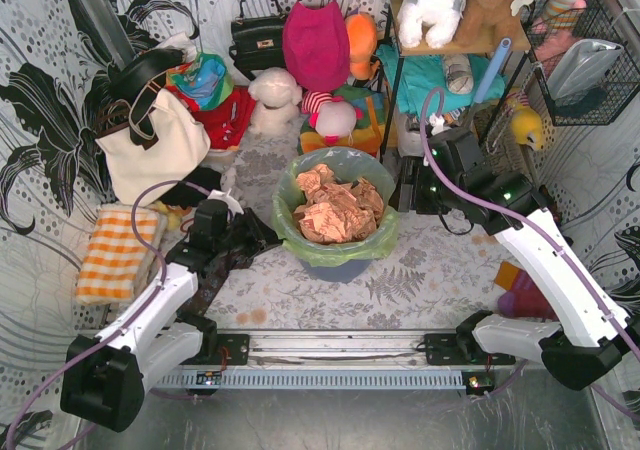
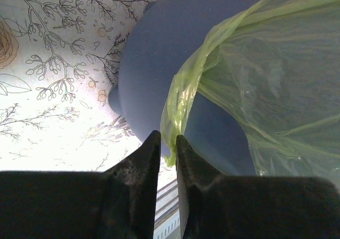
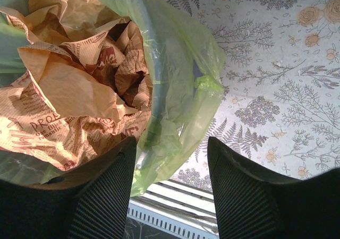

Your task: Tie the trash bag

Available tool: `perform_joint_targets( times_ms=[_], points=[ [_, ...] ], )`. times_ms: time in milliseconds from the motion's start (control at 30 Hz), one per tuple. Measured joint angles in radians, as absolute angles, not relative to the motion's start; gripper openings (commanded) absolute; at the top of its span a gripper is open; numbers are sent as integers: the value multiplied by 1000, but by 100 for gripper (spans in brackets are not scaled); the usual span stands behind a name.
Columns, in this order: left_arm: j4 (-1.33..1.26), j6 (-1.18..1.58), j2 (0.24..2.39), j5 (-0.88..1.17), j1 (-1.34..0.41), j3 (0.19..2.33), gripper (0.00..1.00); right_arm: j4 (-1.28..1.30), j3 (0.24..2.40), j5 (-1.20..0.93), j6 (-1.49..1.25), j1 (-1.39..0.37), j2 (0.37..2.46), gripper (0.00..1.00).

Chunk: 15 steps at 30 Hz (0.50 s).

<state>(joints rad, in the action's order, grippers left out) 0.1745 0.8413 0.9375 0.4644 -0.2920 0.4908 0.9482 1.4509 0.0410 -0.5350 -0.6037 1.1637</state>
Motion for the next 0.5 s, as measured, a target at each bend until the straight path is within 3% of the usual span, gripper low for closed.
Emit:
perform_joint_targets(
  times_ms=[300, 500],
  points=[
    [173, 842, 937, 465, -289, 491, 0, 947, 1423, 42, -544, -604, 1148, 56],
    [180, 841, 923, 466, -287, 493, 0, 948, 1413, 80, -592, -604, 1125, 56]
  ],
)
